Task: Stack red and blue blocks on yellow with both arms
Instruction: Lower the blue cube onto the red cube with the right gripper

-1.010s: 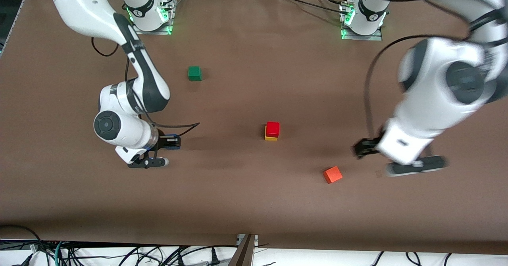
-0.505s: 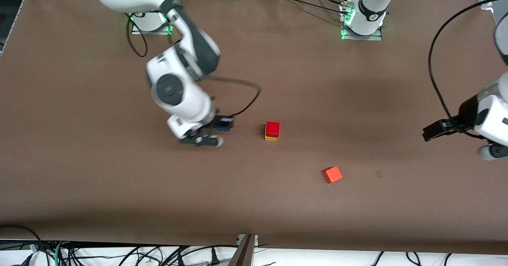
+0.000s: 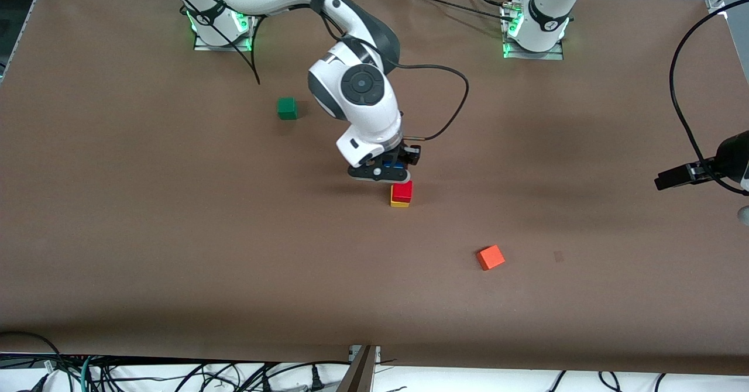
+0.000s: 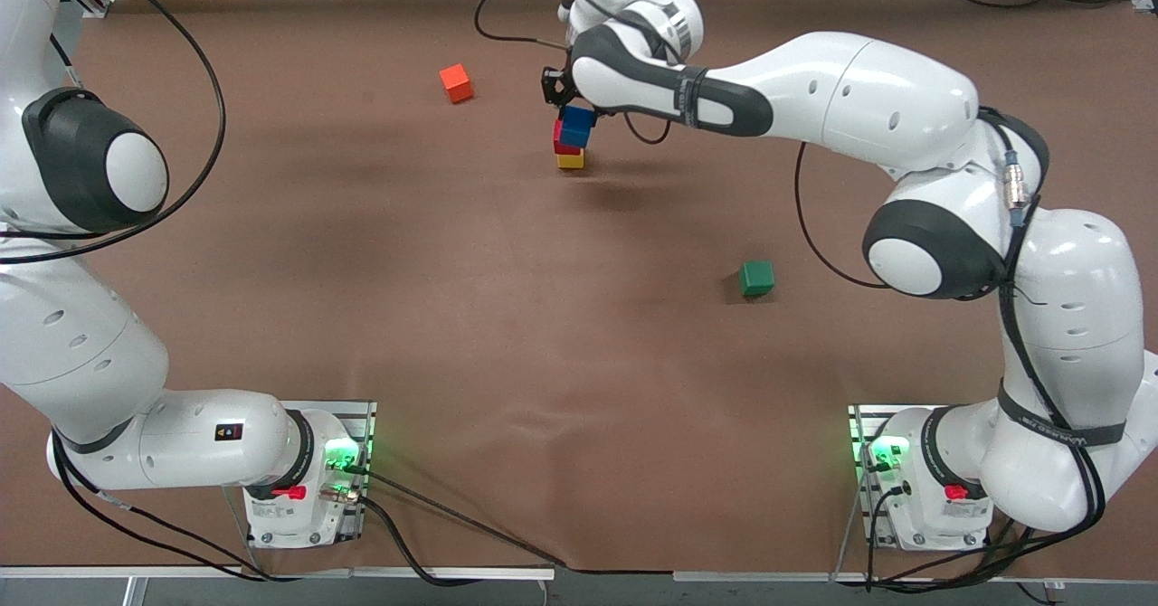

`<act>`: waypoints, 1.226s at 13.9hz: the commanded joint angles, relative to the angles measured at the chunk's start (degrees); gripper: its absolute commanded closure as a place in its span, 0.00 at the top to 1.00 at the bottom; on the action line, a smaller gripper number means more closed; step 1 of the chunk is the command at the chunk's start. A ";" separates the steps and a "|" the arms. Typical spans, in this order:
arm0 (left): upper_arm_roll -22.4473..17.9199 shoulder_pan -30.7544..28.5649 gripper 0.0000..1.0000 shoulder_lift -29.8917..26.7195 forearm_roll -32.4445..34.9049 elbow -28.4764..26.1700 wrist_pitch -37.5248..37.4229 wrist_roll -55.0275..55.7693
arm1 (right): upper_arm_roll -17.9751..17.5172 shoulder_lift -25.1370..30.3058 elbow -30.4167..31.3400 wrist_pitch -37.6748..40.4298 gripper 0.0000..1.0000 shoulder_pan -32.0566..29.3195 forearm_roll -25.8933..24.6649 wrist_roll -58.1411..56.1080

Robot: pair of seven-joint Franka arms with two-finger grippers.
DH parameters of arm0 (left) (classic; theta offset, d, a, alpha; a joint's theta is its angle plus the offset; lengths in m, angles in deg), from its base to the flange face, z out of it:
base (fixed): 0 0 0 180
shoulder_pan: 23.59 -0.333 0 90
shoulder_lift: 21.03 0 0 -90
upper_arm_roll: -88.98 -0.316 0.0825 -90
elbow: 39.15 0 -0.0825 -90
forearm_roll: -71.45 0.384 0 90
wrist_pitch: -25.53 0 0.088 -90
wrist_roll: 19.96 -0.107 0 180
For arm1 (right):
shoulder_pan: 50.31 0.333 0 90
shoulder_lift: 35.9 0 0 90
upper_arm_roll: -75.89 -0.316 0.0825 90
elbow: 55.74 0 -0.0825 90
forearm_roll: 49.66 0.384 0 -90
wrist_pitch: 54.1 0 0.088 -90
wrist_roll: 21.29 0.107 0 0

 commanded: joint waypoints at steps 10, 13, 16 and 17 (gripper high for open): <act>0.96 -1.05 1.00 -16.53 -1.35 -24.56 8.71 -3.16 | 2.79 -6.68 -8.31 -2.85 0.41 1.32 -1.79 0.45; 0.96 -0.88 1.00 -15.74 -2.14 -24.03 8.89 -4.22 | 2.79 -6.77 -8.31 -3.90 0.41 1.32 -2.32 0.27; 0.96 -0.44 1.00 -15.56 -2.05 -23.42 8.89 -4.14 | 2.79 -6.94 -8.31 -4.34 0.42 1.32 -2.67 0.27; 0.87 -0.52 1.00 -15.56 -1.96 -23.42 8.80 -4.22 | 2.79 -7.03 -8.31 -4.34 0.43 1.41 -2.67 0.27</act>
